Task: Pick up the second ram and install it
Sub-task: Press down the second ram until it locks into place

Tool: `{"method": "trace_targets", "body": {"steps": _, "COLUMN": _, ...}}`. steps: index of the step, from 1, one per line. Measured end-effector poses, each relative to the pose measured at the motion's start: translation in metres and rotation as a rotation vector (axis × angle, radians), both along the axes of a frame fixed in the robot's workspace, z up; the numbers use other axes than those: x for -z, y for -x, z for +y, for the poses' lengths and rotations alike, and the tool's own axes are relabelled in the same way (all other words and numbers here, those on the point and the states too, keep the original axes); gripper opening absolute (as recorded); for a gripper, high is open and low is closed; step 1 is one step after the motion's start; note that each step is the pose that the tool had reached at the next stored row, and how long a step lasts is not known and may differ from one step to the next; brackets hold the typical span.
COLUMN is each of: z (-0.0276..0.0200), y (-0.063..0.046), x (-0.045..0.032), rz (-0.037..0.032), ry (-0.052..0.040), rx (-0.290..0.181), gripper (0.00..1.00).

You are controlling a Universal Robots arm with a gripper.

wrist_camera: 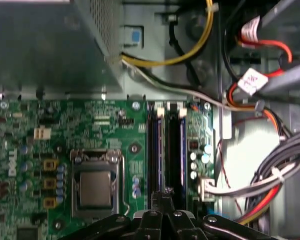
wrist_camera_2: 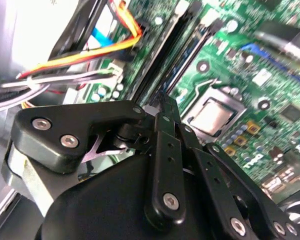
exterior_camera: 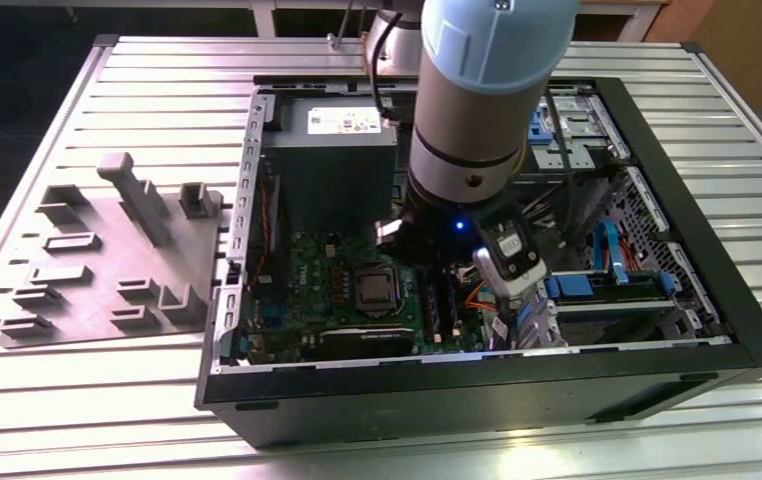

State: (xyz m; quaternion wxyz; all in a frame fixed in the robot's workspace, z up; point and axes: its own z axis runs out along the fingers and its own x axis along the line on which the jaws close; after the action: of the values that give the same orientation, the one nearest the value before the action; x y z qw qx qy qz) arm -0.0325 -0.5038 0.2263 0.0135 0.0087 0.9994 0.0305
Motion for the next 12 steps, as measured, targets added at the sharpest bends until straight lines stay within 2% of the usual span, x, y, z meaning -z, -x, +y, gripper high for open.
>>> {"method": "trace_targets", "body": {"steps": 3, "z": -0.0070, "y": 0.0000, "x": 0.0000, "rz": 0.0000, "ry": 0.0001, "rx": 0.000, "gripper": 0.10}}
{"method": "trace_targets", "body": {"steps": 12, "z": -0.0079, "y": 0.0000, "x": 0.0028, "rz": 0.0000, "ry": 0.0000, "rx": 0.000, "gripper": 0.10}}
